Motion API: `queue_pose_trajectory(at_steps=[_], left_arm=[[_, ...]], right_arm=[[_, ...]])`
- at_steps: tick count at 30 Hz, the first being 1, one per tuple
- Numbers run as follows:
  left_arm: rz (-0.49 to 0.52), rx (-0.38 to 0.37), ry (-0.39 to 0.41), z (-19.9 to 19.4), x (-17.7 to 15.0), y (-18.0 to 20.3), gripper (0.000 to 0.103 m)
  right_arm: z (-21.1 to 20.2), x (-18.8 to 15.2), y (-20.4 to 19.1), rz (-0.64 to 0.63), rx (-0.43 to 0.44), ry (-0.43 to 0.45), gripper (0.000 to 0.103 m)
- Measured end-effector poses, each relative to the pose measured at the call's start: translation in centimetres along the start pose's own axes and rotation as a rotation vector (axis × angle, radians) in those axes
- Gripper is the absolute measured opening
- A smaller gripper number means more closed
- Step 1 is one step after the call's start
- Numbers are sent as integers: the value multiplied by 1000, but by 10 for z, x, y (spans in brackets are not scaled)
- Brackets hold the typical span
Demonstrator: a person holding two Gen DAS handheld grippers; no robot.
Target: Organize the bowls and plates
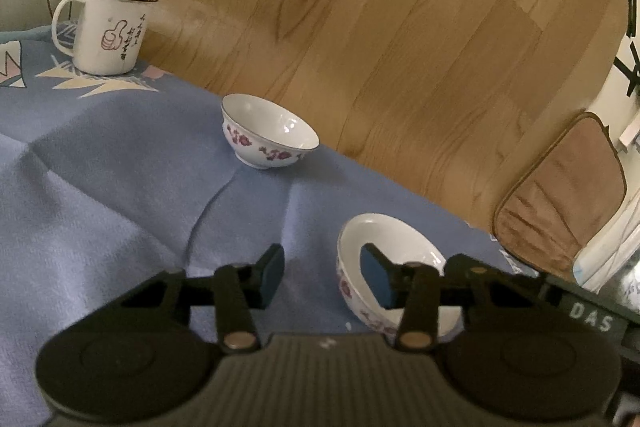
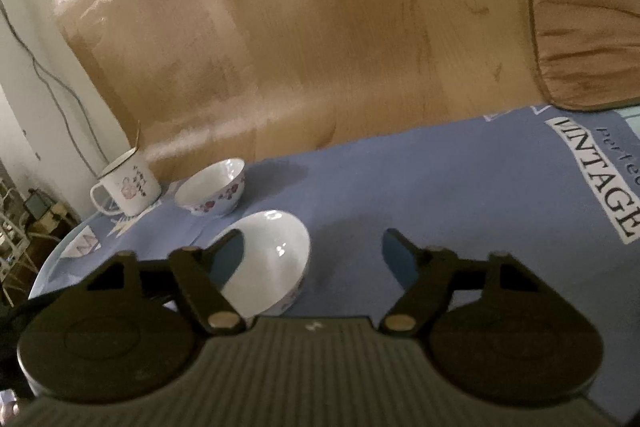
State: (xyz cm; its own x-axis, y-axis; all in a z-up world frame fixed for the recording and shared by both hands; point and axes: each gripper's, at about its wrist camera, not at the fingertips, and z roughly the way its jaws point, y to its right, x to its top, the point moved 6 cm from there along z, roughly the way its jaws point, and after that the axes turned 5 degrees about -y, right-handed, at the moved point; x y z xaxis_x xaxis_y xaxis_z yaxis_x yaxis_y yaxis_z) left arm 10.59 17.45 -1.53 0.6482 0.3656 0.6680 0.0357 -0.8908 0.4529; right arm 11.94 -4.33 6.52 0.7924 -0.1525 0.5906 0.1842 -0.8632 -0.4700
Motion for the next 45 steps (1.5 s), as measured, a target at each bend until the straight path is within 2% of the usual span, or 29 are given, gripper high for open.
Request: queue_pose_trajectory(at_steps=[3, 5, 6, 8, 10, 12, 16, 24, 36, 45], left_arm=[[2, 7, -8, 2, -1, 0, 42], [6, 16, -14, 3, -1, 0, 42], [10, 21, -18, 4, -2, 0, 42], [23, 19, -31, 7, -3, 2, 35], [43, 6, -43, 8, -4, 4, 17], [73, 1, -47, 9, -7, 9, 9], [88, -4, -32, 4, -7, 10, 8], [131, -12, -15, -2, -9, 17, 8], [166, 110, -61, -27, -40, 34, 10], [202, 148, -63, -53, -66, 48, 10]], right_arm=[[7, -3, -1, 2, 10, -32, 57], [13, -5, -2, -5, 11, -58, 44], [15, -6, -3, -11, 9, -69, 40], [21, -9, -4, -23, 7, -97, 25], [23, -12, -6, -27, 23, -116, 18], [21, -12, -11, -56, 22, -108, 17], [17, -14, -14, -101, -6, -92, 15], [8, -15, -15, -114, -12, -77, 15], [-14, -34, -14, -145, 6, -137, 16], [-42, -55, -14, -154, 57, -169, 16]])
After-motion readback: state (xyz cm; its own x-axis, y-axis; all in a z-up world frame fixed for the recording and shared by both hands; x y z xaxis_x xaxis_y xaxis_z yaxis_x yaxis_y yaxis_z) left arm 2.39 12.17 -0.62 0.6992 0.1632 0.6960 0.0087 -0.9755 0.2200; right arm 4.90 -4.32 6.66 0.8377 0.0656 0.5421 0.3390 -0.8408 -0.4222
